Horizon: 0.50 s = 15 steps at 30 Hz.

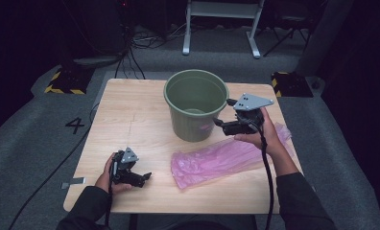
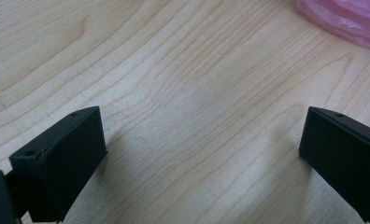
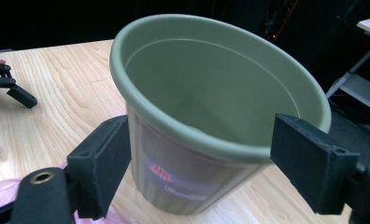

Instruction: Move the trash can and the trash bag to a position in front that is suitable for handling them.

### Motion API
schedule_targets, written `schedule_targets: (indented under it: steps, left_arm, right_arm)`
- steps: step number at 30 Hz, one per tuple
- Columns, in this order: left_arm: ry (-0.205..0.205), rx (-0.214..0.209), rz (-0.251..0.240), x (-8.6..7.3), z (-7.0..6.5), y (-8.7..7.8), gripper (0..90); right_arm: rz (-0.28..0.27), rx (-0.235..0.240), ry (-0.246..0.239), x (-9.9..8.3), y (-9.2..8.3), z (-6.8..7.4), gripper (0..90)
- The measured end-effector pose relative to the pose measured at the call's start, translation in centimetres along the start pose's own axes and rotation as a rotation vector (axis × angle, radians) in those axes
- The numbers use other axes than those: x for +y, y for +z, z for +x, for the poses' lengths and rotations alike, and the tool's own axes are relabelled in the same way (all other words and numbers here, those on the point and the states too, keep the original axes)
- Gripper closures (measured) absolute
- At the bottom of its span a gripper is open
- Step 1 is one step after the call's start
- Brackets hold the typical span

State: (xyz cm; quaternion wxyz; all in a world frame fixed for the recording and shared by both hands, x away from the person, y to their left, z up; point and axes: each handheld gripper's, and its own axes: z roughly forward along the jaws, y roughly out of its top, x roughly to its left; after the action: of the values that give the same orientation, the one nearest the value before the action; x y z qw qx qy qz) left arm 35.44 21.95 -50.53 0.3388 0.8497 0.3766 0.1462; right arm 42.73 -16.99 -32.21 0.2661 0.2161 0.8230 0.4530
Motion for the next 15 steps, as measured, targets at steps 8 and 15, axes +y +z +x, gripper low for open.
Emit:
schedule_targets:
  steps: [8,15]
  left_arm:
    - [0.000,0.000,0.000,0.0,0.0,0.0,0.5]
    - [0.001,0.000,0.001,0.0,0.0,0.0,0.5]
  right_arm:
    - [0.022,0.009,-0.010,1.0,1.5,0.3,21.1]
    - [0.038,0.023,-0.018,1.5,2.8,0.4,21.4]
